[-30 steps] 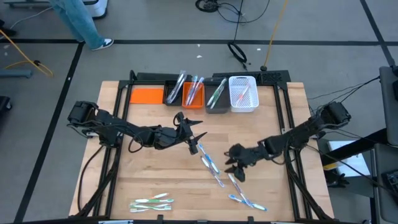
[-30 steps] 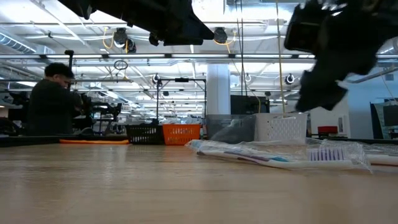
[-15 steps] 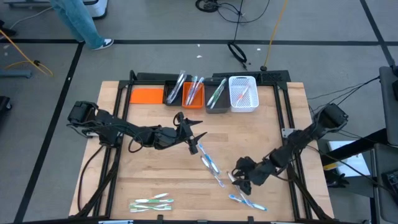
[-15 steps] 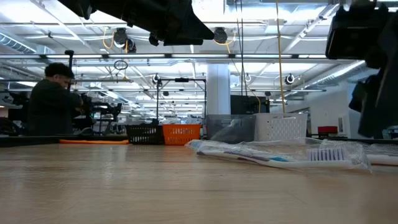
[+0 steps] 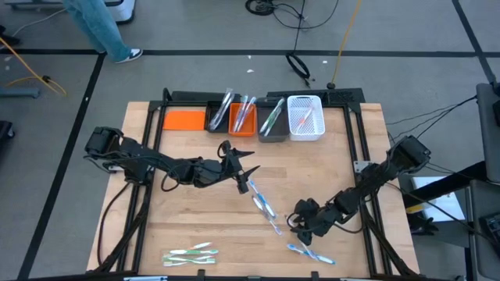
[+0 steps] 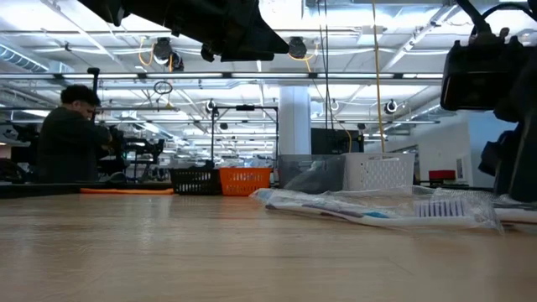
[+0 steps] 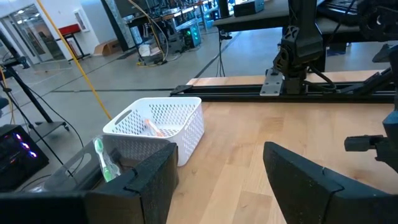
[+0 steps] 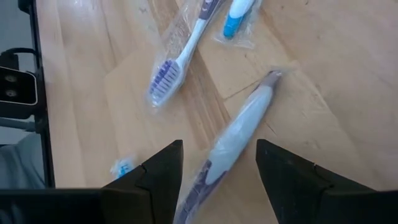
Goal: Pick & Place Toothbrushes
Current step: Put the purple toothbrush into the black bin
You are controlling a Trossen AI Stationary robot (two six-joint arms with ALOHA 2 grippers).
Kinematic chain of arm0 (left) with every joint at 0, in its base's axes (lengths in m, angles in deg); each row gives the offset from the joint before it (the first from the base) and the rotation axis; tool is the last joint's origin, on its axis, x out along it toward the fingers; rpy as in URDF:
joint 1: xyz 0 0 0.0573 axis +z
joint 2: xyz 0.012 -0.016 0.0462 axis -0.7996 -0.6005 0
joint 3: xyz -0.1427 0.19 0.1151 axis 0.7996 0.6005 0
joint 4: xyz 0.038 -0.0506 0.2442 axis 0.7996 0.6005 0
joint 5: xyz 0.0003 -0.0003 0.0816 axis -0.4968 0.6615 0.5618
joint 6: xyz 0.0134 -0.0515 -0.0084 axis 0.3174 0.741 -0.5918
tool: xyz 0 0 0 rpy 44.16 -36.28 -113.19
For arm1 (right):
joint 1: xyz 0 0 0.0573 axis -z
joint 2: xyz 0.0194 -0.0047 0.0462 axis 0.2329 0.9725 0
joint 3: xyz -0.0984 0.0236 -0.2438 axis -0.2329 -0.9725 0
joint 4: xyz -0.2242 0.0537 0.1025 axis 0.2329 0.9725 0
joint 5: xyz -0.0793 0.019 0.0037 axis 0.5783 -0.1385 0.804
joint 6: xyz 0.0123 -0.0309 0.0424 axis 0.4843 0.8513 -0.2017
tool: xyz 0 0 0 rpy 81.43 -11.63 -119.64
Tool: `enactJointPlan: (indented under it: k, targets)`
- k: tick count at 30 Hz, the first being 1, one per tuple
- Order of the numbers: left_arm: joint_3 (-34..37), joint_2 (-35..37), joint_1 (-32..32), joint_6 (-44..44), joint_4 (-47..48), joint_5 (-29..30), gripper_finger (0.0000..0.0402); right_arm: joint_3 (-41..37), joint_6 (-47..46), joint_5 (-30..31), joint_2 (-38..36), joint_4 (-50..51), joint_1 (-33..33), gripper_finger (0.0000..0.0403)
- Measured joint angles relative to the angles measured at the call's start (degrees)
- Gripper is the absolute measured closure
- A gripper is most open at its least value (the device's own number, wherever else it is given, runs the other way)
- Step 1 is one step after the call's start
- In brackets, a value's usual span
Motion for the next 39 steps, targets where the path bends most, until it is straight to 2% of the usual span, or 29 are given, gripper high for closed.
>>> enactJointPlan:
  k: [4,7,16,25,35,39]
  targets:
    - [0.0,0.0,0.0,0.0,0.0,-0.01,0.016,0.09,-0.44,-0.55,1.27,-0.31,0.02,0.0216]
    - [0.0,0.0,0.0,0.0,0.0,-0.02,0.016,0.07,-0.38,-0.68,1.33,-0.16,0.06,0.0245]
    - [0.0,0.0,0.0,0.02,0.0,0.0,0.016,0.11,-1.84,-2.27,1.49,-0.56,0.07,0.0392]
    - [0.0,0.0,0.0,0.02,0.02,0.0,0.016,-0.04,-0.2,-2.28,0.16,0.62,0.98,0.0403]
    - [0.0,0.0,0.0,0.04,0.0,0.0,0.016,-0.24,8.72,2.06,-9.02,9.65,6.2,0.0402]
    - [0.0,0.0,0.0,0.12,0.0,-0.02,0.016,-0.19,14.35,4.47,-12.84,9.41,8.83,0.0402]
